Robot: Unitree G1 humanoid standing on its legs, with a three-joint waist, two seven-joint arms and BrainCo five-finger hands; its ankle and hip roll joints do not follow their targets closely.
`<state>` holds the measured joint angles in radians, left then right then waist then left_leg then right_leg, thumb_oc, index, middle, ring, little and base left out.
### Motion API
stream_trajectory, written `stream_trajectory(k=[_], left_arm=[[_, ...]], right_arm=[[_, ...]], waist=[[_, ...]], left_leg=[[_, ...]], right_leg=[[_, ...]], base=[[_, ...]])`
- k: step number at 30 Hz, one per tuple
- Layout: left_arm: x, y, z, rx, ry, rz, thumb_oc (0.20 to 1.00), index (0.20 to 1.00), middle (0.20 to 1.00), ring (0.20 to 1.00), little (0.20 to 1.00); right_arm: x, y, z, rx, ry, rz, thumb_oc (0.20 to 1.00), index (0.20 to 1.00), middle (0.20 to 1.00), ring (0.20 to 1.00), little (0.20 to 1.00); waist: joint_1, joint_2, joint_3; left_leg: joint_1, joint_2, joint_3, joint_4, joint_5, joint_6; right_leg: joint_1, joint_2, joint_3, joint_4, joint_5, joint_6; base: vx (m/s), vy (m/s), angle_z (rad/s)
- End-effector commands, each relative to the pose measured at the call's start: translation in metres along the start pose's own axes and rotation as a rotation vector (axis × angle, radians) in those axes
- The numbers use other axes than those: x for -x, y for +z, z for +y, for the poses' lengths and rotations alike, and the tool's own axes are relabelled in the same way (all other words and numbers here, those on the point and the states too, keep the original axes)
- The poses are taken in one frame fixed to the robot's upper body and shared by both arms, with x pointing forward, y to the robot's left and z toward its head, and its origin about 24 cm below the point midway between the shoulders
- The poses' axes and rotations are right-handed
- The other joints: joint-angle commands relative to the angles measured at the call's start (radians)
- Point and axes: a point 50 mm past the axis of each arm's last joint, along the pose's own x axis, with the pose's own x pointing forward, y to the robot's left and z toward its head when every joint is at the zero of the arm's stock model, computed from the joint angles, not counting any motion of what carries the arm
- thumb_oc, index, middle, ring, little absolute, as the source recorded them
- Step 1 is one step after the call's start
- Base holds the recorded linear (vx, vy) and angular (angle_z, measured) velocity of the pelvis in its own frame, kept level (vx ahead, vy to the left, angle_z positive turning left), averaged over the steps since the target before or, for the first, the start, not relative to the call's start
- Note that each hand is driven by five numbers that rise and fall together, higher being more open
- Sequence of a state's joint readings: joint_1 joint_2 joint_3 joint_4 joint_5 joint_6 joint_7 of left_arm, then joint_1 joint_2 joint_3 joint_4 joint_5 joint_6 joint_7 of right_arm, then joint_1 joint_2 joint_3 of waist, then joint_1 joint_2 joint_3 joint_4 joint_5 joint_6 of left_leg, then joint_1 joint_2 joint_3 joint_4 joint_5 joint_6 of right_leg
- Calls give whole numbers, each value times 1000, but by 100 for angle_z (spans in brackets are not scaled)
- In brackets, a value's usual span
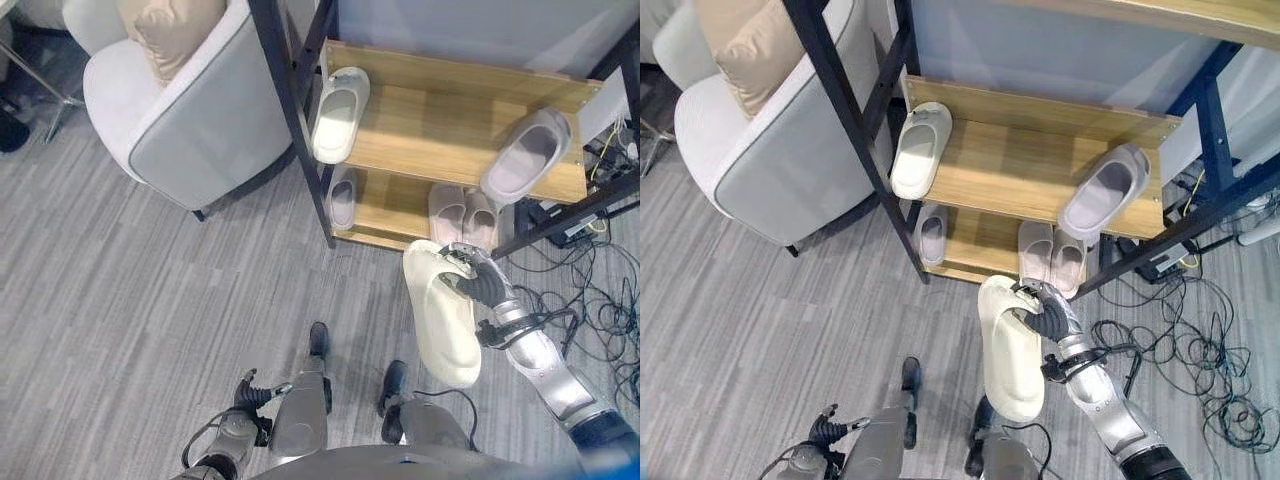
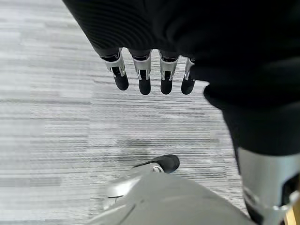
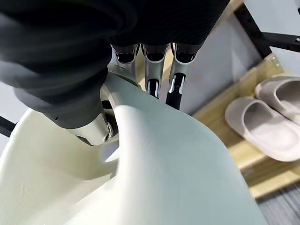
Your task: Arrange the slippers neatly on the shoe rack.
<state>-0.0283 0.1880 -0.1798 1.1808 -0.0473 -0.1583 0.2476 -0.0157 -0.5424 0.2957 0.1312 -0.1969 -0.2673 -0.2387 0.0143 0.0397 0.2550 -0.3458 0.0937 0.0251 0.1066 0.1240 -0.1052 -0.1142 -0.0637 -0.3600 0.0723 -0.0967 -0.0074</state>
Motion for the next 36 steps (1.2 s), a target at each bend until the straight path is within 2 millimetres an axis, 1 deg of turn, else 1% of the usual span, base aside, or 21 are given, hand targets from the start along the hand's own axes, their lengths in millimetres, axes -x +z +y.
stream_trajectory(k=[1,2,3,4,7,9,11,12,13,14,15,16,17,19,20,24,27,30,33,34,36], left_arm=[[6,-26,1,-56,15,92,1000,1000,1000,1000,1000],[6,-27,1,-57,16,93,1000,1000,1000,1000,1000],[11,-41,5,-64,25,139,1000,1000,1000,1000,1000],[11,-41,5,-64,25,139,1000,1000,1000,1000,1000],[12,-44,10,-74,32,136,1000,1000,1000,1000,1000],[8,-36,13,-52,49,120,1000,1000,1000,1000,1000],[6,-32,14,-22,58,113,1000,1000,1000,1000,1000],[6,-31,18,-16,65,108,1000,1000,1000,1000,1000],[5,-29,17,-18,67,103,1000,1000,1000,1000,1000],[5,-28,15,-19,66,95,1000,1000,1000,1000,1000],[3,-23,17,-15,72,78,1000,1000,1000,1000,1000],[2,-20,20,-24,75,68,1000,1000,1000,1000,1000],[2,-21,20,-32,80,72,1000,1000,1000,1000,1000],[4,-27,20,-43,87,87,1000,1000,1000,1000,1000],[6,-31,21,-47,95,95,1000,1000,1000,1000,1000],[8,-31,13,-116,73,77,1000,1000,1000,1000,1000],[5,-24,12,-132,59,48,1000,1000,1000,1000,1000],[2,-13,9,-200,41,-6,1000,1000,1000,1000,1000],[-4,9,15,-172,67,-74,1000,1000,1000,1000,1000],[-6,21,16,-167,74,-124,1000,1000,1000,1000,1000],[-7,33,17,-149,80,-168,1000,1000,1000,1000,1000]], right_arm=[[-25,48,6,-78,6,-245,200,200,200,200,200],[-24,48,6,-79,6,-245,200,200,200,200,200],[-15,46,21,-103,56,-227,200,200,200,200,200],[-15,46,21,-103,56,-227,200,200,200,200,200],[-10,44,36,-72,122,-218,200,200,200,200,200],[-14,42,40,-46,117,-206,200,200,200,200,200],[-17,43,40,-48,101,-209,200,200,200,200,200],[-18,41,38,-44,80,-196,200,200,200,200,200],[-18,43,39,-45,79,-201,200,200,200,200,200],[-17,44,40,-45,81,-207,200,200,200,200,200],[-16,43,41,-44,79,-204,200,200,200,200,200],[-16,41,41,-34,79,-196,200,200,200,200,200],[-15,39,40,-32,66,-183,200,200,200,200,200],[-10,35,42,-30,69,-171,200,200,200,200,200],[-7,33,43,-45,81,-161,200,200,200,200,200],[-2,31,46,-53,156,-165,200,200,200,200,200],[-4,33,45,-46,189,-175,200,200,200,200,200],[-10,37,43,-22,230,-202,200,200,200,200,200],[-13,42,42,9,265,-233,200,200,200,200,200],[-16,43,43,37,281,-240,200,200,200,200,200],[-19,44,44,71,292,-251,200,200,200,200,200]], waist=[[24,-68,-27],[24,-70,-26],[22,-74,-47],[22,-73,-49],[29,-85,-75],[25,-87,-84],[17,-76,-70],[6,-58,-55],[-1,-56,-52],[-4,-57,-51],[-12,-61,-45],[-16,-66,-38],[-21,-70,-37],[-22,-83,-50],[-21,-92,-57],[-17,-94,-56],[-18,-94,-37],[-19,-98,-2],[-16,-102,18],[-14,-105,31],[-11,-106,35]], left_leg=[[43,-15,8,-93,-30,40],[46,-15,10,-94,-30,40],[93,-27,36,-100,-51,54],[91,-26,36,-101,-48,54],[134,-48,59,-83,-91,75],[178,-62,81,-88,-128,98],[212,-69,101,-96,-147,122],[238,-63,103,-94,-164,135],[258,-63,106,-98,-176,134],[267,-59,108,-103,-182,128],[270,-53,105,-105,-185,117],[272,-56,95,-97,-192,113],[270,-59,84,-88,-195,114],[263,-69,80,-88,-200,113],[256,-71,75,-86,-195,108],[223,-52,57,-79,-184,89],[186,-43,41,-57,-181,84],[103,-34,24,7,-185,77],[24,-32,11,86,-201,72],[-18,-29,4,147,-219,69],[-67,-29,-4,206,-241,70]], right_leg=[[91,-2,54,-13,-57,74],[93,-2,55,-14,-57,75],[132,-20,63,-17,-56,83],[130,-18,63,-20,-53,83],[163,-48,73,-16,-45,106],[139,-85,72,70,-15,140],[69,-135,75,234,52,181],[8,-158,84,345,65,187],[-19,-177,84,339,70,181],[-30,-195,76,284,67,173],[-25,-208,63,155,88,168],[-24,-204,82,94,94,171],[-27,-195,114,69,106,177],[-11,-180,141,-3,124,181],[0,-171,140,-26,134,182],[8,-143,114,-43,115,162],[-18,-133,111,-19,96,152],[-91,-132,114,53,68,135],[-161,-139,114,139,45,124],[-201,-144,116,204,24,120],[-249,-146,122,268,-3,115]], base=[[166,135,-35],[227,242,-31],[169,199,-9],[234,274,5],[196,251,-1],[117,291,-16],[50,282,-46],[98,246,-42],[143,147,-40],[155,-60,-29],[139,-134,-22],[106,-132,-8],[72,-85,-1],[65,-93,20],[57,-154,43],[21,-129,20],[-45,-91,7],[-109,-71,5],[-93,-52,12],[-73,-56,13],[-44,-41,18]])
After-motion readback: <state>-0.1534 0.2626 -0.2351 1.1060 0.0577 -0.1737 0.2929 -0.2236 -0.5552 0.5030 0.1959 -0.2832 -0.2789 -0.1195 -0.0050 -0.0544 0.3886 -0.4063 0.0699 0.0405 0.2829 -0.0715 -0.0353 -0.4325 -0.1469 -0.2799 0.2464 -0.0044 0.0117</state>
